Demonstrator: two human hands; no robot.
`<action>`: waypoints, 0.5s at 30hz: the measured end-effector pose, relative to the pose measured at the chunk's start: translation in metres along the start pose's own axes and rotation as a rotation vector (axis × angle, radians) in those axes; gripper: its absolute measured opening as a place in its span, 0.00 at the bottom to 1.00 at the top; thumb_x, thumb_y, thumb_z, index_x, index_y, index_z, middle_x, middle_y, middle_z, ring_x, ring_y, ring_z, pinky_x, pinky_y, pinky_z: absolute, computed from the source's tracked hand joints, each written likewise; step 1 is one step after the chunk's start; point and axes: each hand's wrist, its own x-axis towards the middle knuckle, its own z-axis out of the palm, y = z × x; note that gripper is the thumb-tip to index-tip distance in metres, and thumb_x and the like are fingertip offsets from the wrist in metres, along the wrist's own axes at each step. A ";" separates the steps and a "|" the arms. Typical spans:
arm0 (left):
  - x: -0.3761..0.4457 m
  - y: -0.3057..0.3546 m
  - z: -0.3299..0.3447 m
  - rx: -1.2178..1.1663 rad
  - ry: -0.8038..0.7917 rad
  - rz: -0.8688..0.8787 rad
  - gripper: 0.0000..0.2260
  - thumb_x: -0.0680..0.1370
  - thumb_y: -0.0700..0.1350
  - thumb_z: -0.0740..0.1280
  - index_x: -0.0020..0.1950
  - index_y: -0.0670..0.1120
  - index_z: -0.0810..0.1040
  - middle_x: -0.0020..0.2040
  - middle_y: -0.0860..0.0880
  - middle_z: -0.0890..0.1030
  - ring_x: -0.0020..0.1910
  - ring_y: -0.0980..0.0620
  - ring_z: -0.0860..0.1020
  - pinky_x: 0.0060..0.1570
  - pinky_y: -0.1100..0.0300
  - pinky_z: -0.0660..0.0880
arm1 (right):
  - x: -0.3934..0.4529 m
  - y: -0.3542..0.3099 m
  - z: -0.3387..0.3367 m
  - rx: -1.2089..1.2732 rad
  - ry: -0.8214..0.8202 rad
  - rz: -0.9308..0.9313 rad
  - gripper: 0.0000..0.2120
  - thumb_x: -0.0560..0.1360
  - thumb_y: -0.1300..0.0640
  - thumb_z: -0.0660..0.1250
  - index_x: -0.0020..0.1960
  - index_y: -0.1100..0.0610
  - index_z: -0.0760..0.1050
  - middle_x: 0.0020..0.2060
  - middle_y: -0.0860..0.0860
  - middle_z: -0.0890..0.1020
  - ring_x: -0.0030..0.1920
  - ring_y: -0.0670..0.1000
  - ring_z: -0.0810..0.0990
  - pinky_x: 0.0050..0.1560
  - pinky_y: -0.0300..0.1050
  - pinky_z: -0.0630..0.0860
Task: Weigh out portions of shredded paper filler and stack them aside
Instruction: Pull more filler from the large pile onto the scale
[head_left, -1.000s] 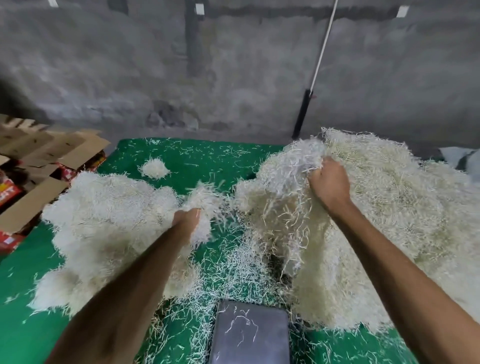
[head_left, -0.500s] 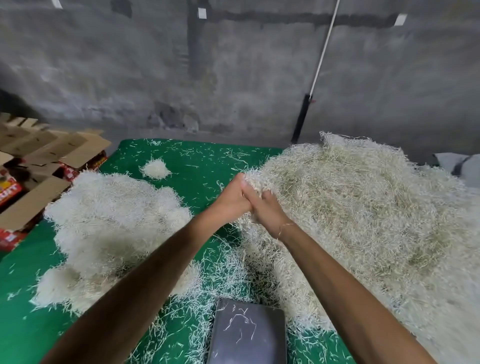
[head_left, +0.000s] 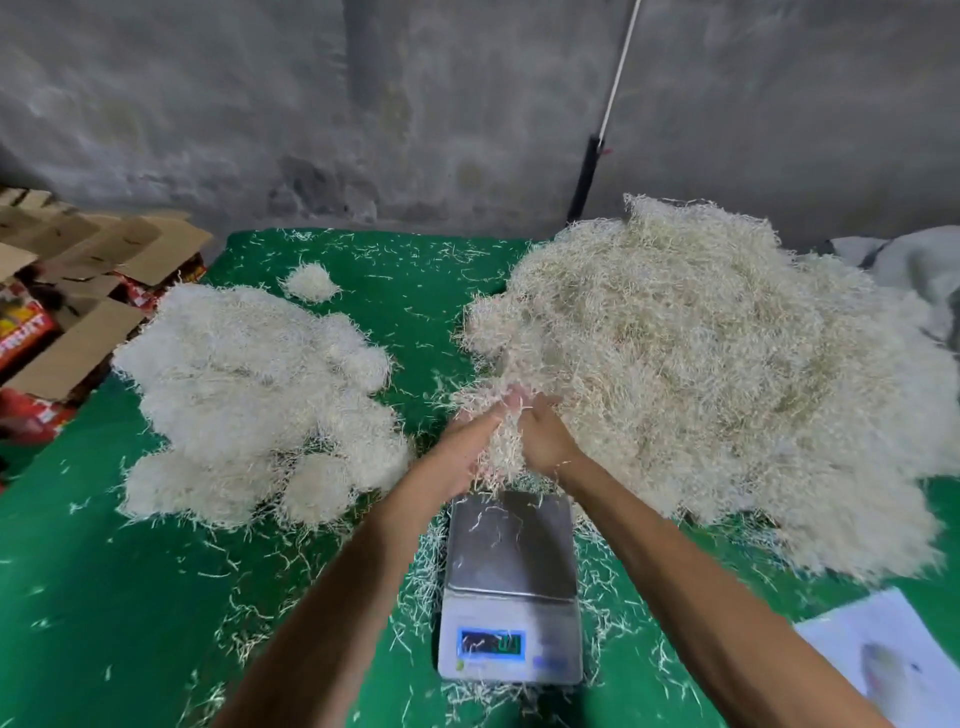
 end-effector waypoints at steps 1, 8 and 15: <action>0.003 -0.012 0.004 0.029 0.087 0.006 0.48 0.67 0.70 0.74 0.80 0.50 0.61 0.78 0.43 0.62 0.73 0.40 0.68 0.72 0.40 0.67 | -0.008 0.010 0.007 -0.004 -0.028 0.019 0.32 0.87 0.42 0.46 0.78 0.67 0.64 0.71 0.69 0.73 0.64 0.65 0.78 0.68 0.61 0.72; -0.006 -0.052 0.005 0.172 0.333 0.061 0.30 0.83 0.54 0.63 0.79 0.40 0.58 0.75 0.38 0.67 0.70 0.39 0.70 0.66 0.47 0.70 | -0.063 0.050 0.012 0.050 -0.098 -0.071 0.47 0.72 0.25 0.65 0.81 0.50 0.59 0.80 0.51 0.62 0.77 0.55 0.65 0.78 0.61 0.61; -0.034 -0.072 -0.003 0.397 0.258 0.096 0.40 0.76 0.76 0.48 0.67 0.45 0.75 0.61 0.41 0.78 0.60 0.44 0.78 0.69 0.41 0.71 | -0.065 0.089 0.017 0.247 0.214 -0.089 0.10 0.79 0.52 0.73 0.54 0.57 0.77 0.53 0.60 0.82 0.32 0.48 0.76 0.31 0.44 0.79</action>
